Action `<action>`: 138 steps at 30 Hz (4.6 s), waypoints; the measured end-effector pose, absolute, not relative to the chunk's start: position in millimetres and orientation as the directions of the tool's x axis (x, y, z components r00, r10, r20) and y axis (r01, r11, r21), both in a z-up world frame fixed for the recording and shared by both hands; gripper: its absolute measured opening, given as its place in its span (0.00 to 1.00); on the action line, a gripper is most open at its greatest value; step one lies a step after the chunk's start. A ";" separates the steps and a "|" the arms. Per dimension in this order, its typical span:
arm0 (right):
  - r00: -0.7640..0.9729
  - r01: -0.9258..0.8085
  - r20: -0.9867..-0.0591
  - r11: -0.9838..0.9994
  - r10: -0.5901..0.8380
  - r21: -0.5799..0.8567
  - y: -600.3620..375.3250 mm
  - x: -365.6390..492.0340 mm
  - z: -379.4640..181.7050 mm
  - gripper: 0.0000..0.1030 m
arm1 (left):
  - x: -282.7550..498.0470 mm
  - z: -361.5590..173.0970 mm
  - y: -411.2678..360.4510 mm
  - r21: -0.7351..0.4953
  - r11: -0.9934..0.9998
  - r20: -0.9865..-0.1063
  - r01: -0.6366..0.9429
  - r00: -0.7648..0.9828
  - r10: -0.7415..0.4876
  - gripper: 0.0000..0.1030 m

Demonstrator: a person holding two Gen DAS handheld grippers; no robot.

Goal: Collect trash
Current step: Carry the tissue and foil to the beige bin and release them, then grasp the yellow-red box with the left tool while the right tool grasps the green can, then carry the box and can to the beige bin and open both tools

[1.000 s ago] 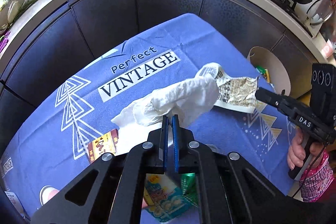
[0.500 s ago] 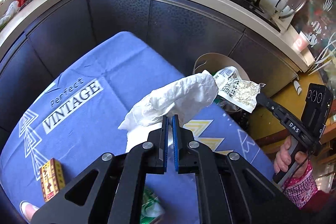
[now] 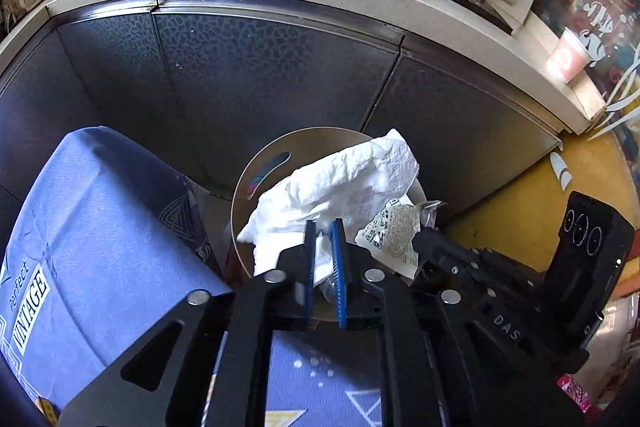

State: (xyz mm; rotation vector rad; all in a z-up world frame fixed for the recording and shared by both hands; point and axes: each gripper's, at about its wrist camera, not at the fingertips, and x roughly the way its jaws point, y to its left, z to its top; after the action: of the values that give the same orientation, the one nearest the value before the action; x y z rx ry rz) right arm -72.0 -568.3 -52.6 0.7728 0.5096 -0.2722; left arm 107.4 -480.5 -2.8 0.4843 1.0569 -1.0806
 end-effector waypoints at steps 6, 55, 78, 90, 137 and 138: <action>0.856 0.405 -0.517 0.652 -0.024 0.641 -570.6 -72.4 -68.4 0.58 | 112.5 -34.6 -480.9 -0.130 0.502 -0.906 0.855 0.104 -0.411 0.57; 0.716 -0.056 -0.614 0.904 0.332 0.423 -267.0 -24.3 -27.7 0.64 | 218.9 8.2 -68.7 -0.190 0.861 -0.909 0.472 0.246 -0.336 0.92; 0.598 -0.063 -0.562 0.732 0.571 0.678 -290.5 58.7 -62.5 0.52 | 132.9 29.0 -14.2 -0.312 0.817 -0.808 0.485 0.316 -0.497 0.56; 0.516 -0.154 -0.534 0.686 0.670 0.712 -244.7 27.6 -64.6 0.50 | 79.7 -13.9 -8.7 -0.362 0.800 -0.813 0.479 0.257 -0.522 0.56; 0.905 0.327 -0.422 0.539 0.059 0.776 -566.3 -87.8 -54.7 0.09 | 110.9 -15.7 -403.1 -0.353 0.494 -0.845 0.795 -0.043 -0.534 0.57; 0.901 0.346 -0.432 0.539 0.038 0.768 -574.2 -87.2 -56.3 0.09 | 112.2 -18.7 -416.7 -0.347 0.491 -0.846 0.799 -0.041 -0.531 0.57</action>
State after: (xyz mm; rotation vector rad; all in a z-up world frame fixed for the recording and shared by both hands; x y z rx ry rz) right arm -87.2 -574.2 -56.3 0.9925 0.4282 -0.1896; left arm 112.2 -416.7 -18.7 0.2829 1.1916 -1.0958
